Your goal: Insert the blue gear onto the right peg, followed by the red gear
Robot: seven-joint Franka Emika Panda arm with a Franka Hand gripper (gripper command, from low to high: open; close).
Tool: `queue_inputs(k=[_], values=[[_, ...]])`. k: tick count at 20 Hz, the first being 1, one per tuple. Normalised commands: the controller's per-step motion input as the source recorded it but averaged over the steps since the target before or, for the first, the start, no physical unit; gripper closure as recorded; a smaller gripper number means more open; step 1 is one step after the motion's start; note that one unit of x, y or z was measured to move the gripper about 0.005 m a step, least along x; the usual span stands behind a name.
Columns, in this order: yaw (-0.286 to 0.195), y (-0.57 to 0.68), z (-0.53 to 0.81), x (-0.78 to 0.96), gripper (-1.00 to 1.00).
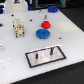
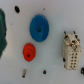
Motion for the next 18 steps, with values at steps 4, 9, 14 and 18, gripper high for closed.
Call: queue_inputs(k=[4,9,14,18], values=[[0.000,0.27,-0.35,-0.51,-1.00],[0.000,0.25,-0.39,-0.47,-1.00],[0.000,0.24,-0.44,-0.35,-1.00],[0.000,0.05,-0.49,-0.19,-1.00]])
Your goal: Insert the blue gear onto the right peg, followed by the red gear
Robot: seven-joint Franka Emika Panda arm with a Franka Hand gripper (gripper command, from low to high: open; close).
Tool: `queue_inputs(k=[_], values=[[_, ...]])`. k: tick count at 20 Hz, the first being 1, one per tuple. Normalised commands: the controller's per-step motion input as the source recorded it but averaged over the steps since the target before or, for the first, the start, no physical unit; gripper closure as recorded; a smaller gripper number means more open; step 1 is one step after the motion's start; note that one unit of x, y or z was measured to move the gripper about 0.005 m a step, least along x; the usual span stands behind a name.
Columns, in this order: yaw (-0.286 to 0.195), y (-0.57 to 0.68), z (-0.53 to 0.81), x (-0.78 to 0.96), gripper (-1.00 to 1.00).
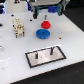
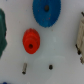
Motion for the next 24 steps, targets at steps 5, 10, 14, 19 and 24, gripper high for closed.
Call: queue_inputs(k=[5,10,14,19,24], values=[[0.000,0.00,-0.48,-0.18,-1.00],[0.000,0.00,-0.50,-0.20,-1.00],[0.000,-0.01,-0.47,-0.19,-1.00],[0.000,-0.02,-0.43,-0.18,-1.00],[0.000,-0.02,-0.30,-0.26,-1.00]])
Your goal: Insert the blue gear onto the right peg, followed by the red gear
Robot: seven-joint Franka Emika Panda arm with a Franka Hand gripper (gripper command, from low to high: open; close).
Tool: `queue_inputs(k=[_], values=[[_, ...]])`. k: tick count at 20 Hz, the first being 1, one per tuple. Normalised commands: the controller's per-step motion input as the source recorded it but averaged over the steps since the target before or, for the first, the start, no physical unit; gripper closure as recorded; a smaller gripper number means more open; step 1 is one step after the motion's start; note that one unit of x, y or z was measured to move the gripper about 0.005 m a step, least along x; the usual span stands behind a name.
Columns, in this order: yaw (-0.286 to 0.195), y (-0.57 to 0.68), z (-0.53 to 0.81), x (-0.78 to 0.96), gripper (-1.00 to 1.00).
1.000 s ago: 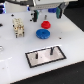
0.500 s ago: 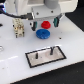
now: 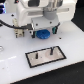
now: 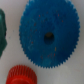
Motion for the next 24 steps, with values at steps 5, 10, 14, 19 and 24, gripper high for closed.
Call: queue_inputs(k=[5,10,14,19,24], values=[[0.000,0.06,-0.05,-0.14,1.00],[0.000,0.02,-0.10,-0.19,-1.00],[0.000,0.00,-0.17,-0.37,1.00],[0.000,0.00,0.02,-0.08,1.00],[0.000,0.01,0.36,0.17,1.00]])
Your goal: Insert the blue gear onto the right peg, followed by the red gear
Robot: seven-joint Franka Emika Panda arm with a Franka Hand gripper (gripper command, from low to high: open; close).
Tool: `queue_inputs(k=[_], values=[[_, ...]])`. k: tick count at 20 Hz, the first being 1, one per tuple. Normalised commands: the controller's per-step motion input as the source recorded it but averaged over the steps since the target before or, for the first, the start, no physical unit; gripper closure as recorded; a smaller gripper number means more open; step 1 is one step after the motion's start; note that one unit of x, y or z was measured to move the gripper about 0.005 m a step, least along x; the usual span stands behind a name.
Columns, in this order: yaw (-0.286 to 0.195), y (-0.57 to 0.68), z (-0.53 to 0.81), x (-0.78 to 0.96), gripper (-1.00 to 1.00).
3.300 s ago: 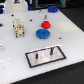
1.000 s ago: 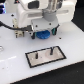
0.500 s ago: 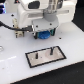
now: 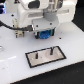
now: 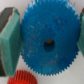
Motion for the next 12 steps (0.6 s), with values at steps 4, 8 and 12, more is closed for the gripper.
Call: queue_inputs(k=[4,8,12], values=[[0.000,0.00,0.45,0.47,1.00],[0.000,-0.06,0.42,0.66,1.00],[0.000,-0.08,0.41,0.75,1.00]])
